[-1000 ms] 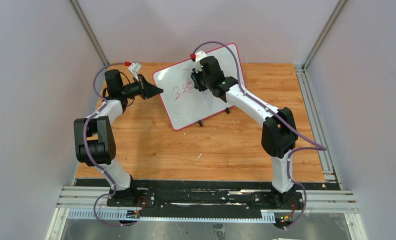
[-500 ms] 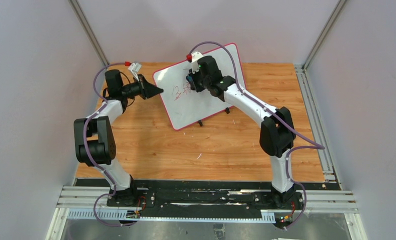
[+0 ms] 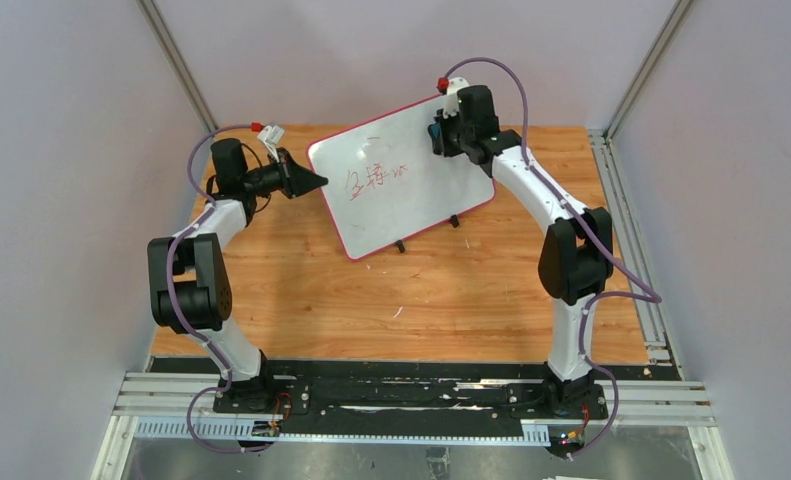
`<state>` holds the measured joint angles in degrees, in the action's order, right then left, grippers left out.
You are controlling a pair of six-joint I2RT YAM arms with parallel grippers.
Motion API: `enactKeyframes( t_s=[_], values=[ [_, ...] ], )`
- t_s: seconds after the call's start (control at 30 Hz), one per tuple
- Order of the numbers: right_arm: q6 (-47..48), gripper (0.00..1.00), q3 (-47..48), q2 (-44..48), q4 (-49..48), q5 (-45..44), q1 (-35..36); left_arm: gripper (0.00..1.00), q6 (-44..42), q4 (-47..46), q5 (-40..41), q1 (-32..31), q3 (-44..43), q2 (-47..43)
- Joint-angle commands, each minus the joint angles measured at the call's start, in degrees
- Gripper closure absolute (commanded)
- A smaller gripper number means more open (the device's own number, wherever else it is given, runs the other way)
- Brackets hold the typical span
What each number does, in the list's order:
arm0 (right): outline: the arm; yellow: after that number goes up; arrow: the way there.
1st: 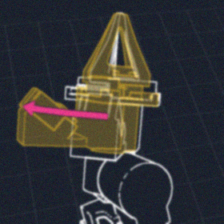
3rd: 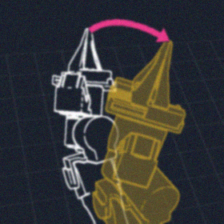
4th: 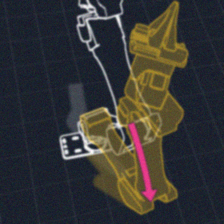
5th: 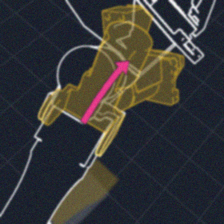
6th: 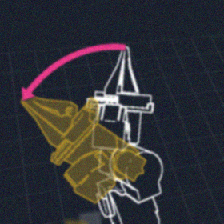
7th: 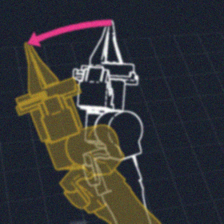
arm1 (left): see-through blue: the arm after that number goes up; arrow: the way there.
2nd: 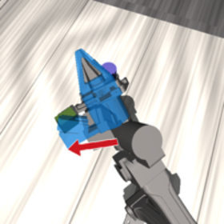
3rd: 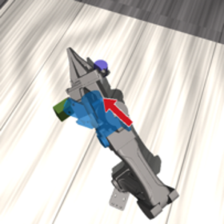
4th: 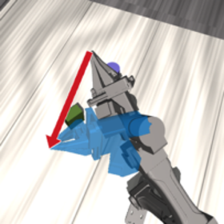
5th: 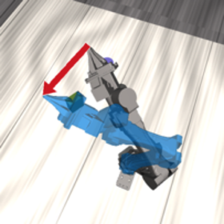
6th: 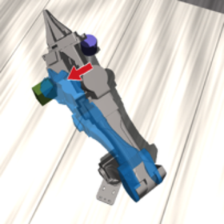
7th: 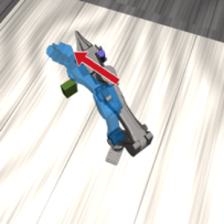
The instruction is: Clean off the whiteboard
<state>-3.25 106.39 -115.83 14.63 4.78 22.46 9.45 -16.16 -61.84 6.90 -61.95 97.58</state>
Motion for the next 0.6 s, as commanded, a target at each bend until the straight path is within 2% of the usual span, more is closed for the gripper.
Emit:
enactKeyframes(
  t_s=[0.0, 0.33, 0.57],
  values=[
    [-0.79, 0.99, -1.8, -0.37, -2.16, -2.81, -0.06, 1.0, -9.45, 0.69, 2.82, -0.23, 1.53, -0.42],
    [-0.93, 0.99, -13.2, 3.96, -9.6, -4.95, 11.46, 1.0, -9.17, 0.69, 2.71, -0.23, 1.31, -0.42],
    [0.07, 0.99, -13.37, 2.74, -10.77, -7.85, 20.3, 1.0, -9.45, 1.05, 2.8, -0.35, 1.62, -0.71]
  ],
)
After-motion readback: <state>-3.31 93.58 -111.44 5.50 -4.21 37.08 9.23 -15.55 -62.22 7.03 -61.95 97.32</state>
